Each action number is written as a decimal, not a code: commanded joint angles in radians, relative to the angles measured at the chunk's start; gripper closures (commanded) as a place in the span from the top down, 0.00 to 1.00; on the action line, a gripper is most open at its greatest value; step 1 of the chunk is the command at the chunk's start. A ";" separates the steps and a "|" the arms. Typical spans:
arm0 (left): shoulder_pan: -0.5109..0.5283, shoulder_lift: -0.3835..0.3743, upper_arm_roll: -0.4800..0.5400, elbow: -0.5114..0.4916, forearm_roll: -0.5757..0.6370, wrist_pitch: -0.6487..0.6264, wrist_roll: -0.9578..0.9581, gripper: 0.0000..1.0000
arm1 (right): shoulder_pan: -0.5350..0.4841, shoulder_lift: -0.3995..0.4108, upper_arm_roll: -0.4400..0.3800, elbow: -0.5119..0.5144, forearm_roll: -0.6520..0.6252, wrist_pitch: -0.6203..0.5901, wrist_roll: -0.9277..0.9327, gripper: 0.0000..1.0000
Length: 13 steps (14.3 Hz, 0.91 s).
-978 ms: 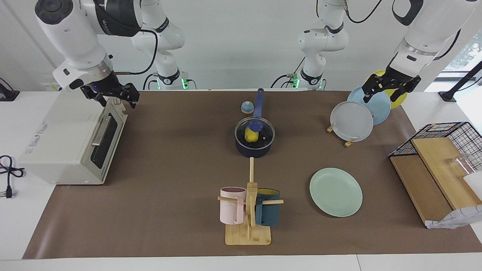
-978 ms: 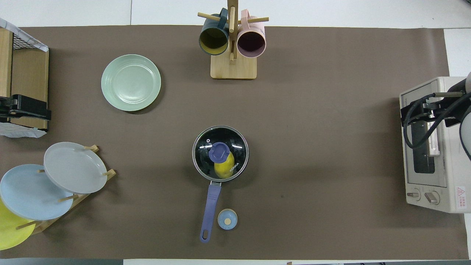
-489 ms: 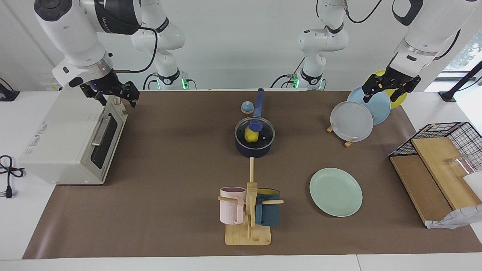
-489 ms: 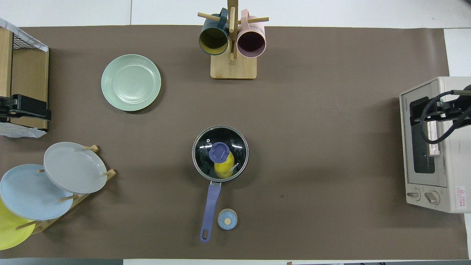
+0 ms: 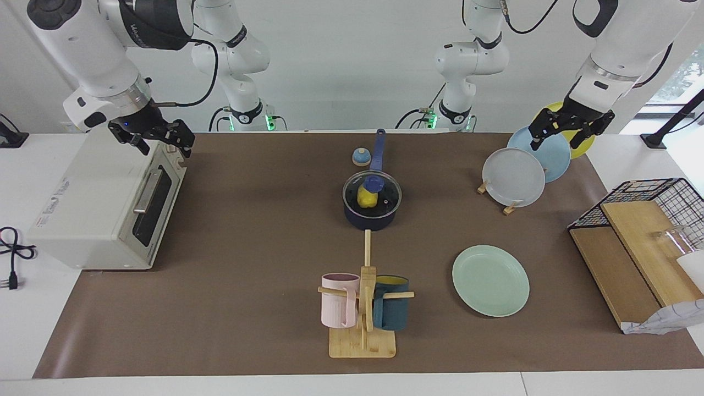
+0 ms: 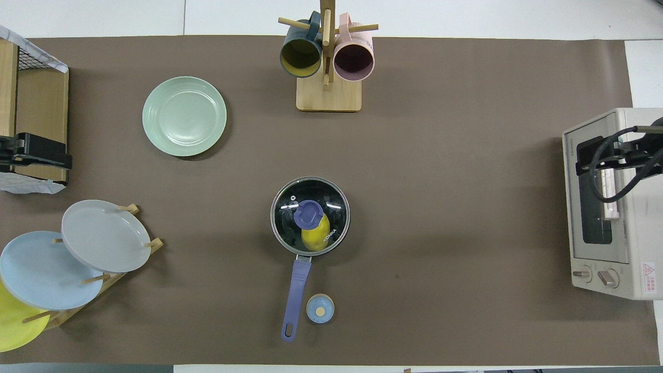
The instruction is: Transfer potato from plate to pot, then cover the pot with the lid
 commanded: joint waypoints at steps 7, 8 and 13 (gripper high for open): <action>-0.001 -0.019 0.003 -0.020 -0.012 0.006 0.000 1.00 | -0.016 -0.024 0.007 -0.035 0.008 0.026 -0.020 1.00; 0.001 -0.019 0.003 -0.019 -0.010 0.006 0.000 1.00 | -0.015 -0.024 0.007 -0.034 0.008 0.026 -0.020 1.00; 0.001 -0.019 0.005 -0.020 -0.010 0.006 0.000 1.00 | -0.013 -0.024 0.007 -0.034 0.008 0.027 -0.034 1.00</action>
